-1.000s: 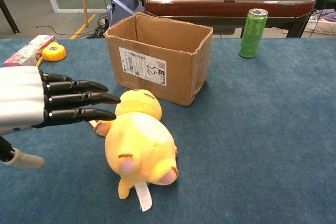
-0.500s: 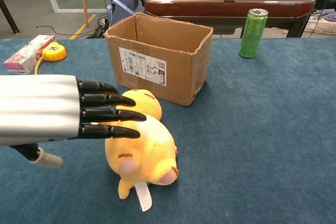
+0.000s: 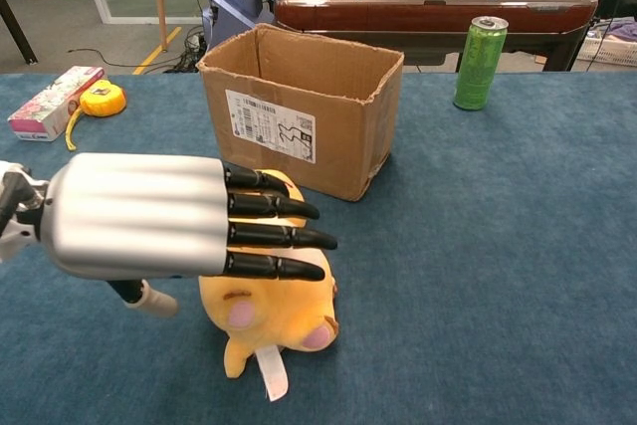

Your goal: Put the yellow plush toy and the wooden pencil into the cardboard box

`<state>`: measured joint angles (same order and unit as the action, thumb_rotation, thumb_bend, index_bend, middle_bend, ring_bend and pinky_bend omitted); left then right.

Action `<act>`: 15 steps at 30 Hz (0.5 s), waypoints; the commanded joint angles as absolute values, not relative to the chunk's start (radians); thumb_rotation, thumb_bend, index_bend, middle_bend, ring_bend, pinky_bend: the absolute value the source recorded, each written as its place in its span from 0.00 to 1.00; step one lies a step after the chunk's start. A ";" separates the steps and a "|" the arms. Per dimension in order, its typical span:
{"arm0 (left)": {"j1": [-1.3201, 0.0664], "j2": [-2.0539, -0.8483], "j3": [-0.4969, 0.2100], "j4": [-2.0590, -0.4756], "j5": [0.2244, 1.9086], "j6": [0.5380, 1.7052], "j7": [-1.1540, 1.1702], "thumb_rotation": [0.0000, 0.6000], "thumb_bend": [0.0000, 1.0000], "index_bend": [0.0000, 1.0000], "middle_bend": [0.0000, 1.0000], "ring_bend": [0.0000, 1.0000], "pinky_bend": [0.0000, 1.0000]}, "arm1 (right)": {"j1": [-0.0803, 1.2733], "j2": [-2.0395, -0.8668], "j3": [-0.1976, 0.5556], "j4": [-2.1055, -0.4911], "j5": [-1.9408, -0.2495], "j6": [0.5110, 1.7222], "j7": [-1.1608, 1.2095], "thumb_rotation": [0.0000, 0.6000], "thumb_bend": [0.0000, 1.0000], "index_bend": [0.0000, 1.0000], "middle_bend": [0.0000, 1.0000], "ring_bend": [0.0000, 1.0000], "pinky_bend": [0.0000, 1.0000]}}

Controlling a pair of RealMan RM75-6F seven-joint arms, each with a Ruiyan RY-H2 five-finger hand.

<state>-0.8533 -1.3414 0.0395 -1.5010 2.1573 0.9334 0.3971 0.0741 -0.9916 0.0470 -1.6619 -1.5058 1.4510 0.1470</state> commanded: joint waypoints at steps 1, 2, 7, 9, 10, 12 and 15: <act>-0.865 -1.352 0.045 -1.487 2.144 0.915 0.408 1.00 0.08 0.07 0.00 0.00 0.14 | 0.074 -0.990 0.046 -1.661 -1.508 1.451 0.150 1.00 0.15 0.34 0.33 0.24 0.47; -0.867 -1.354 0.047 -1.485 2.139 0.910 0.411 1.00 0.08 0.06 0.00 0.00 0.14 | 0.074 -0.990 0.047 -1.661 -1.508 1.450 0.150 1.00 0.15 0.34 0.33 0.24 0.47; -0.875 -1.367 0.049 -1.485 2.102 0.883 0.432 1.00 0.08 0.06 0.00 0.00 0.13 | 0.077 -0.992 0.046 -1.660 -1.505 1.442 0.149 1.00 0.15 0.34 0.33 0.24 0.47; -0.876 -1.373 0.049 -1.485 2.088 0.874 0.441 1.00 0.08 0.06 0.00 0.00 0.12 | 0.078 -0.992 0.046 -1.660 -1.506 1.440 0.148 1.00 0.15 0.34 0.33 0.24 0.47; -0.875 -1.376 0.050 -1.485 2.079 0.868 0.448 1.00 0.08 0.06 0.00 0.00 0.11 | 0.078 -0.992 0.046 -1.660 -1.506 1.440 0.147 1.00 0.15 0.34 0.33 0.24 0.47; -0.875 -1.380 0.053 -1.484 2.069 0.861 0.457 1.00 0.08 0.06 0.00 0.00 0.11 | 0.078 -0.992 0.045 -1.660 -1.506 1.439 0.147 1.00 0.15 0.34 0.33 0.24 0.47; -0.876 -1.386 0.059 -1.479 2.056 0.851 0.474 1.00 0.08 0.06 0.00 0.00 0.11 | 0.078 -0.993 0.047 -1.660 -1.505 1.439 0.148 1.00 0.15 0.34 0.33 0.24 0.47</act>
